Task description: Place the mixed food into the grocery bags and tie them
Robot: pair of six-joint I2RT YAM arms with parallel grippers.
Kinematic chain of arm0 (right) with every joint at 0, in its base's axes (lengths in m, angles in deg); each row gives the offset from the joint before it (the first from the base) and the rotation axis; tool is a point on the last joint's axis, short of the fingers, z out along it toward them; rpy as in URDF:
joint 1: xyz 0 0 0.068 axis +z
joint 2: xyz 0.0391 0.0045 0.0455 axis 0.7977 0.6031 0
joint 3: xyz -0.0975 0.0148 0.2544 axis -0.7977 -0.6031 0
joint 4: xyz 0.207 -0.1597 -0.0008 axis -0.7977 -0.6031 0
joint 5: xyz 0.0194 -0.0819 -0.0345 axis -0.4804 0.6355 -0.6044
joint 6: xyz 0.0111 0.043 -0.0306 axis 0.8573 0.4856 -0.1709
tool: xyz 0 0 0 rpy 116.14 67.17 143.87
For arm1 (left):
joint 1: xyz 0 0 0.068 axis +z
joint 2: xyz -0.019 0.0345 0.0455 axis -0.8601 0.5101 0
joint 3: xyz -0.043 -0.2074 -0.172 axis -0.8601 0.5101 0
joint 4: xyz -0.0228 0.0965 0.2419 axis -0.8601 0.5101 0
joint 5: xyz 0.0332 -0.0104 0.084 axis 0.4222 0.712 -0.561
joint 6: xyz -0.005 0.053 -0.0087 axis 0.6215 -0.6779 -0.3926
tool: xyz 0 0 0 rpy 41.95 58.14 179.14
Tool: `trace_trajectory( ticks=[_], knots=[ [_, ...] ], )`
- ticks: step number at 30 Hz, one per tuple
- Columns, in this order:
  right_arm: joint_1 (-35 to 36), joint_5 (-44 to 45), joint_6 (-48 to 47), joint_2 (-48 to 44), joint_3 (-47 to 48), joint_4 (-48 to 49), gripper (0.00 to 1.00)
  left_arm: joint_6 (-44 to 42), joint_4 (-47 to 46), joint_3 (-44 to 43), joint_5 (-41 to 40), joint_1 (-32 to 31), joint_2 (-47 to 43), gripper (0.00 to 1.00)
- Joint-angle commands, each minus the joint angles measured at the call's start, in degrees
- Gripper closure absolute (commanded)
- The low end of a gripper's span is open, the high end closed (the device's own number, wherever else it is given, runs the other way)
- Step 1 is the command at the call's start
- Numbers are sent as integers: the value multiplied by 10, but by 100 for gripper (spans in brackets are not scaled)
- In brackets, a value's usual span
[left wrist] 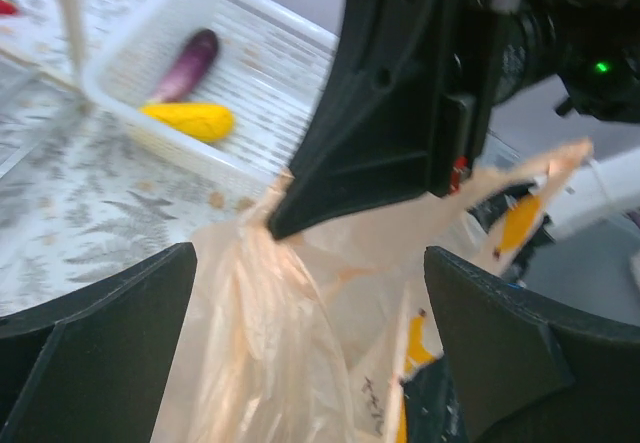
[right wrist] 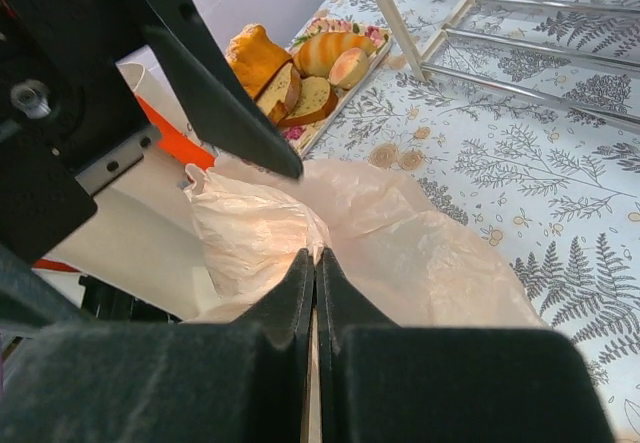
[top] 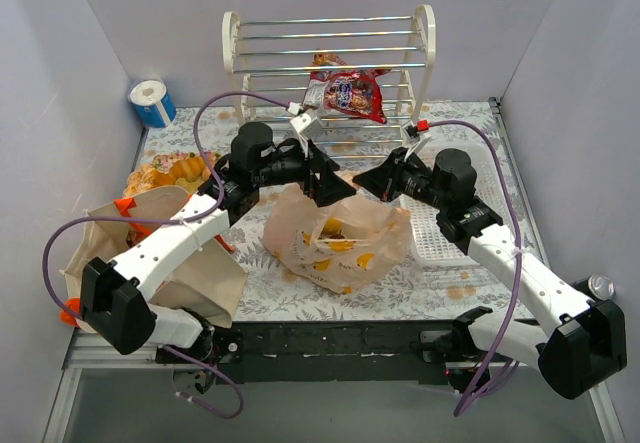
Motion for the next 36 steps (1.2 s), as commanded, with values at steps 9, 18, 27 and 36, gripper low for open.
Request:
trace_trajectory(
  ticks=[9,18,27,36],
  knots=[
    [7,25,-12,3,21,-11,99,-120,-62,37,-97,-50,-137,2],
    [10,25,-19,5,27,-20,99,-97,-68,2,33,-99,-70,2],
    [11,23,-19,7,26,-21,99,-126,-36,-33,8,-147,-12,2],
    [11,15,-19,7,26,-17,99,-141,-38,-39,-44,-176,8,2]
  ],
)
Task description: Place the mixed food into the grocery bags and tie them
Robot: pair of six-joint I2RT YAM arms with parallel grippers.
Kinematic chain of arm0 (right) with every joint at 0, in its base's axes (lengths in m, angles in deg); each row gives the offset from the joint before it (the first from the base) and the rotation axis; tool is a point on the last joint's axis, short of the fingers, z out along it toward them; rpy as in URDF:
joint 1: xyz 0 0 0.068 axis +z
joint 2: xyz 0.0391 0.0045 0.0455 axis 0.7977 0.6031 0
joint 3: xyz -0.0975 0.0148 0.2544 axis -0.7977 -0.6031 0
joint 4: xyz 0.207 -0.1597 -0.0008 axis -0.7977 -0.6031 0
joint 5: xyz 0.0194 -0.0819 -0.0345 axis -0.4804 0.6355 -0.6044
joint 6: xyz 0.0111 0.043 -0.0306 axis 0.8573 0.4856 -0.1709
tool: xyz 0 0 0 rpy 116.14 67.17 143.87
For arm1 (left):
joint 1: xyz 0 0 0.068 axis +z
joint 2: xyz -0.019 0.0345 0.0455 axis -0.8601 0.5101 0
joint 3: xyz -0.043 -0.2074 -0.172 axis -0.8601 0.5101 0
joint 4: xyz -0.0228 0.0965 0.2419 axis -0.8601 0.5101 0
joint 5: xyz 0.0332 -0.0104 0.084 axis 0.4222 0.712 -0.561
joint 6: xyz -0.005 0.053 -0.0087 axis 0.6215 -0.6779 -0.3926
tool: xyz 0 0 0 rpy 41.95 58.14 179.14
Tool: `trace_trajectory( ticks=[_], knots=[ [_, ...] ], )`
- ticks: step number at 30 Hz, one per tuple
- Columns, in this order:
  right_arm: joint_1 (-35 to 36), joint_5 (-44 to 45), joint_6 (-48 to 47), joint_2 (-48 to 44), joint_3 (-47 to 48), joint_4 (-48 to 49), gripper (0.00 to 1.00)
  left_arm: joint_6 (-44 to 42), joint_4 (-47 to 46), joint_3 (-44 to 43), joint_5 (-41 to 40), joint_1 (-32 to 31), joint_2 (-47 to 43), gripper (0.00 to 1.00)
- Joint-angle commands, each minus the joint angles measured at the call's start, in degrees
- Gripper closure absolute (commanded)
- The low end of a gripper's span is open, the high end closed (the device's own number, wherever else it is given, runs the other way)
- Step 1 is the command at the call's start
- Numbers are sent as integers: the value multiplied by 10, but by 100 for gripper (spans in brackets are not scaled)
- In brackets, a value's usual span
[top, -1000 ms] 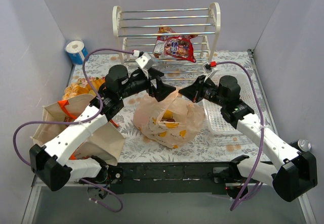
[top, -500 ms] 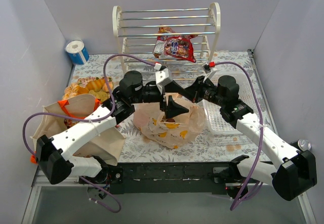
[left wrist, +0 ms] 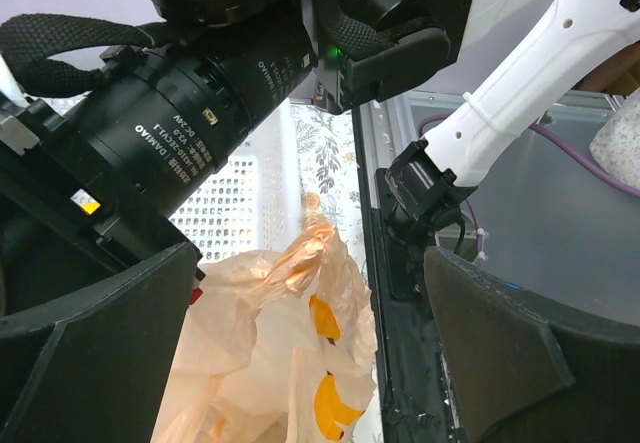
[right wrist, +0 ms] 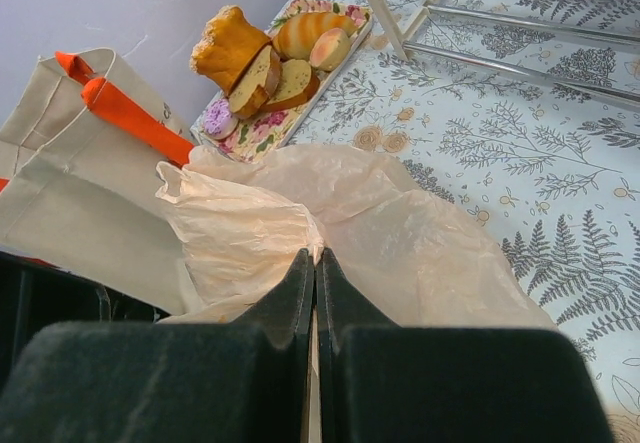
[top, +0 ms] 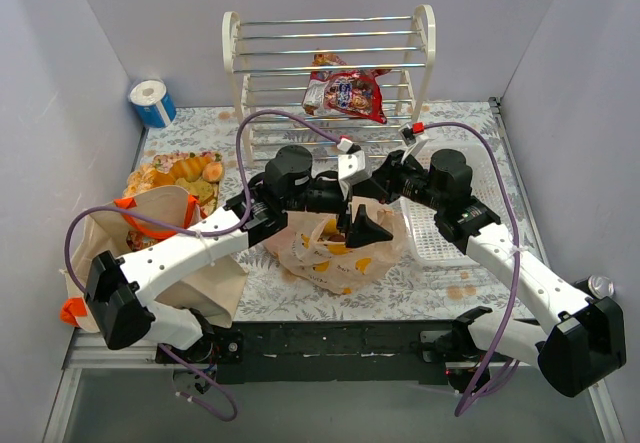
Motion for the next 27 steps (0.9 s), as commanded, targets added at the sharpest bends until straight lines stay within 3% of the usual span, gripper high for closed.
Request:
trace_trajectory(
  ticks=[1,5,9,10,13,18,27],
  knots=[
    [4,-7,-6,0,24,12,99,-20,-5,-16,-38,-8,2,2],
    [4,-8,-6,0,21,17,99,-20,-7,-19,-40,-12,15,10],
    [4,-5,-8,-4,20,17,99,-12,-8,-17,-82,-13,19,44],
    [4,-4,-10,-6,19,15,99,-10,-7,-14,-107,-14,14,66],
    [5,0,-24,-18,18,10,99,-5,-18,14,-186,-13,-10,86],
    [4,3,-43,-51,-2,12,99,-5,-14,52,-251,-14,-53,95],
    [2,-8,-67,-84,-28,13,99,-8,-3,80,-274,14,-91,97]
  ],
)
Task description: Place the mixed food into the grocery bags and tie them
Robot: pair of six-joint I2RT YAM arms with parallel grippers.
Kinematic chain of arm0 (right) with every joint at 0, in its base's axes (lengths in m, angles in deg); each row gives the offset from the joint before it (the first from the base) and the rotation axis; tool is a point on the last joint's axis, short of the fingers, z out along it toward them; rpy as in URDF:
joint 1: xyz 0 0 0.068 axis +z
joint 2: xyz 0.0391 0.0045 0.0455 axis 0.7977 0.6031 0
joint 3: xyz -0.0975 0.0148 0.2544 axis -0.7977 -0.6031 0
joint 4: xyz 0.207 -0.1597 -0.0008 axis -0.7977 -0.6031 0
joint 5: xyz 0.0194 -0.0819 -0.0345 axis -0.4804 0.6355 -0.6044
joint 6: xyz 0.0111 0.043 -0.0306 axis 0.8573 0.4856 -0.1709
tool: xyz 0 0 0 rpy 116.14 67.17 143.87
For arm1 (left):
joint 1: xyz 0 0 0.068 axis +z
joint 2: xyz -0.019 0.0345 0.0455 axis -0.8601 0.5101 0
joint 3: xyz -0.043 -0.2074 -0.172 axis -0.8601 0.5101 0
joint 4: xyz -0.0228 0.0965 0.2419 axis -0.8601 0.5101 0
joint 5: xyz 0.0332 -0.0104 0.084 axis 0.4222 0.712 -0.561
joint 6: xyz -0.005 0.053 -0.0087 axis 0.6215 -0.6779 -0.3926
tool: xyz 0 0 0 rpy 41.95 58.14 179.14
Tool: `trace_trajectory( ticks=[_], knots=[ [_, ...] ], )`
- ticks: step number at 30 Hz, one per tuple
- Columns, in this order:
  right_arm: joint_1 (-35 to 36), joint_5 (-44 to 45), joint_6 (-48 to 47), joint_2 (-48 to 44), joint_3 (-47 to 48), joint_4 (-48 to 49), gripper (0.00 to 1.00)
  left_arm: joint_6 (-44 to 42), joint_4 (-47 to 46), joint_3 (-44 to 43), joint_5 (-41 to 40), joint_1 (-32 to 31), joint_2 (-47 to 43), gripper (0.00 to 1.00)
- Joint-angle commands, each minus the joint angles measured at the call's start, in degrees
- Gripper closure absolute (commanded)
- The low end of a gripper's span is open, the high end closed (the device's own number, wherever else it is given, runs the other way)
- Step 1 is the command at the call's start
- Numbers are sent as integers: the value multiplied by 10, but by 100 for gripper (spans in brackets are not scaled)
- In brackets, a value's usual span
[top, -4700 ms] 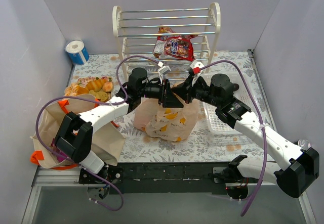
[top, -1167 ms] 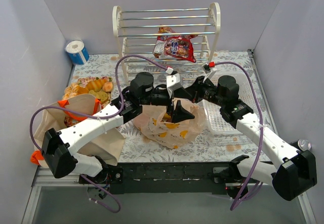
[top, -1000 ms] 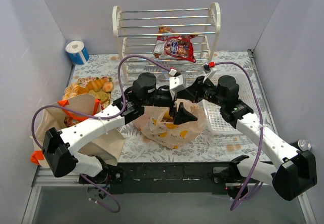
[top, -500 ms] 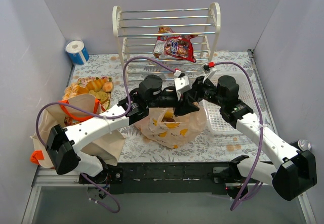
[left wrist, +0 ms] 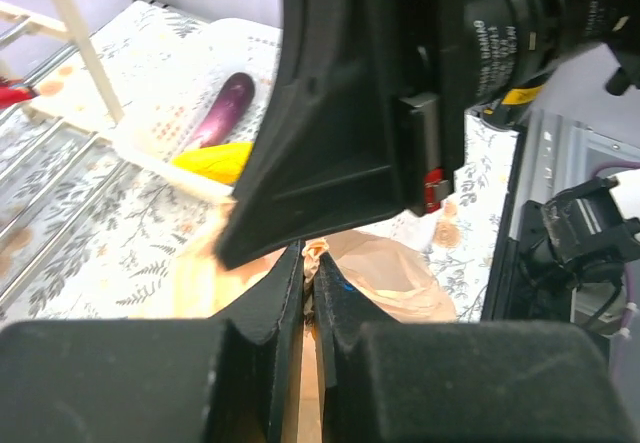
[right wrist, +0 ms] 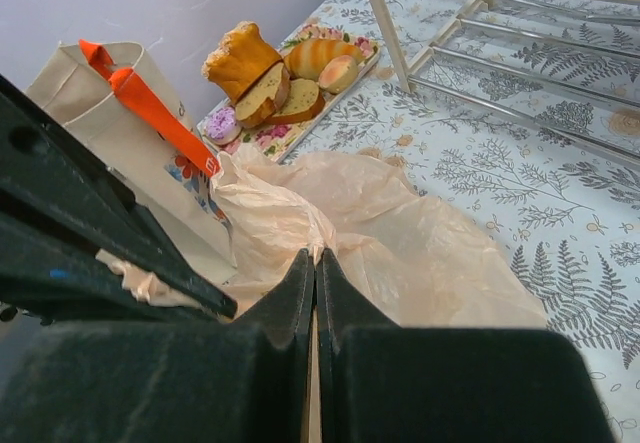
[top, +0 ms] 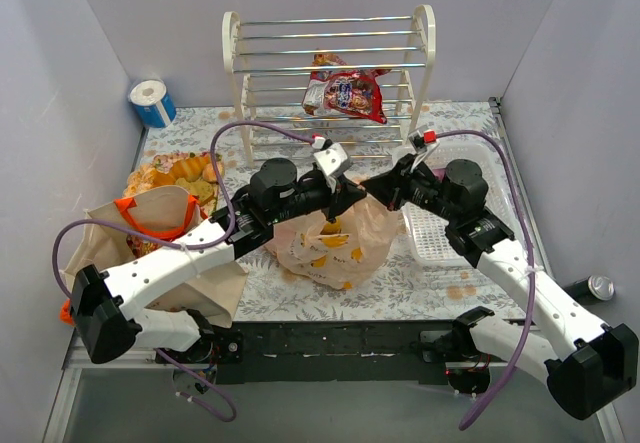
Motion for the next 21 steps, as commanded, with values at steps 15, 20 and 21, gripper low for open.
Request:
trace_trajectory(
  ticks=[15,20,21],
  knots=[
    [-14,-74,12,-44,-65,109,99,33,12,34,122,119,-38,93],
    [-14,-90,31,-35,-76,144,99,37,-2,49,144,134,-27,89],
    [-14,-91,33,-33,-75,145,99,37,-2,52,144,135,-26,89]
  ],
)
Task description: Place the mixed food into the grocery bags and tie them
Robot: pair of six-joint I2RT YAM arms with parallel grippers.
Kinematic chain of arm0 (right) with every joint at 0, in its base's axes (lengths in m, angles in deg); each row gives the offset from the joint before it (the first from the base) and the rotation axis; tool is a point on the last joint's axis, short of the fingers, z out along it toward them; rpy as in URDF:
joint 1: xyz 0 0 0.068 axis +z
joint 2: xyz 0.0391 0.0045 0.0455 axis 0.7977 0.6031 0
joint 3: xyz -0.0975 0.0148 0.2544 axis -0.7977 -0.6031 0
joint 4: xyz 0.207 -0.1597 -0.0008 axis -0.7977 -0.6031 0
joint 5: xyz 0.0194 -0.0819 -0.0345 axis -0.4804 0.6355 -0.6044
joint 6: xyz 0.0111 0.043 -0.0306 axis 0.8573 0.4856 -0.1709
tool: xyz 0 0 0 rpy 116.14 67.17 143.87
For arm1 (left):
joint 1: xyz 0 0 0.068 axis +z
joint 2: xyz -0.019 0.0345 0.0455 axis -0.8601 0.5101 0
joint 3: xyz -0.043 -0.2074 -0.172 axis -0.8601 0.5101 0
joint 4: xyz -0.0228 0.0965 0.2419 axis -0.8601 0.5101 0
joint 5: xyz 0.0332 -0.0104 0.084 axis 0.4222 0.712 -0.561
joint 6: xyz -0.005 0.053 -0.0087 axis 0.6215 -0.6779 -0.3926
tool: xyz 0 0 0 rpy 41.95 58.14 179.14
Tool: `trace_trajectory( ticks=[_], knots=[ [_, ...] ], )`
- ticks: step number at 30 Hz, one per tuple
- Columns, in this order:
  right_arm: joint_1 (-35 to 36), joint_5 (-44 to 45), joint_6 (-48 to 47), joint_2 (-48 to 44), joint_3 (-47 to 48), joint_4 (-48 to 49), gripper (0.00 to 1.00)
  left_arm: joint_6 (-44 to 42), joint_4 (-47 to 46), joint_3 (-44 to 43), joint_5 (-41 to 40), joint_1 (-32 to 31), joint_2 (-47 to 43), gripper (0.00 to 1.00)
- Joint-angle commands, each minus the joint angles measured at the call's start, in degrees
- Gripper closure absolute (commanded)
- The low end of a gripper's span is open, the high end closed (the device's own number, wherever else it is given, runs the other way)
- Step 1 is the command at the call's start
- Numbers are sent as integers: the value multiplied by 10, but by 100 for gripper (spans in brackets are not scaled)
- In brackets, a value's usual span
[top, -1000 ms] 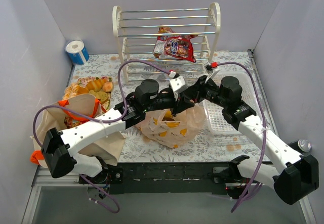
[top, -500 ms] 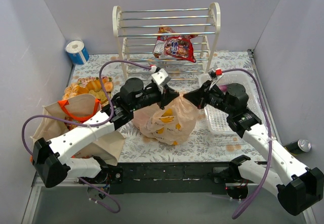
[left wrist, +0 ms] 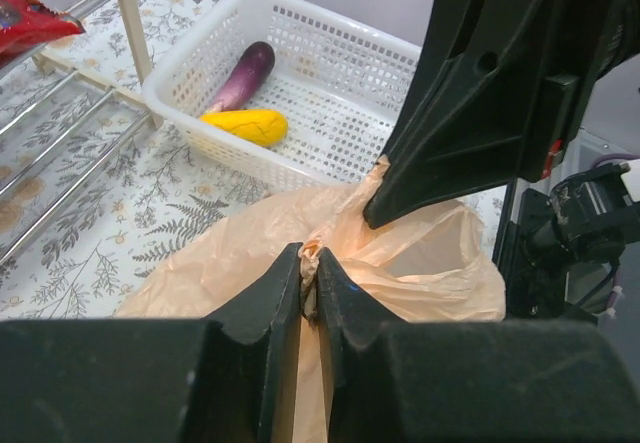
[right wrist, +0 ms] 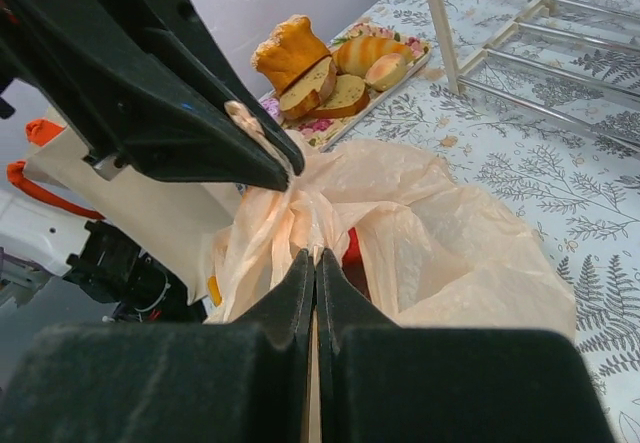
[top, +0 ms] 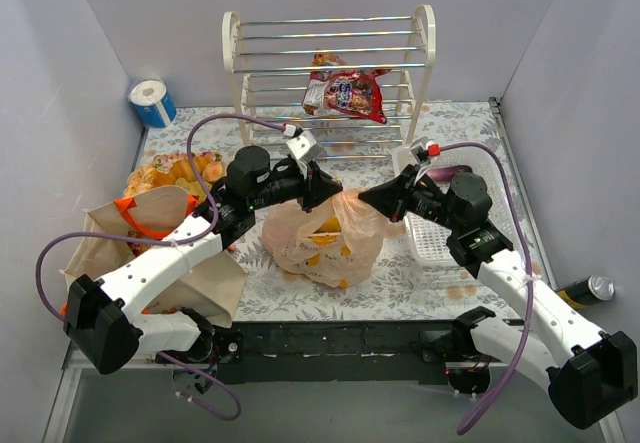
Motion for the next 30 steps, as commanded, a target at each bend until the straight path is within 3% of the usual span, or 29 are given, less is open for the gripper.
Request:
trace_trajectory(
  ticks=[1,7,17,22,30],
  knots=[
    [-4,-25,19,4,-1,65,99,3,-7,13,26,12,8,89],
    [-4,-20,13,4,11,49,99,7,-11,22,26,16,17,85],
    [2,-39,-19,23,60,5,99,26,-19,25,31,16,27,86],
    [43,-26,-73,43,100,-50,99,38,-8,14,21,16,44,89],
    [135,78,-162,88,153,-164,99,52,4,8,-13,16,46,95]
  ],
)
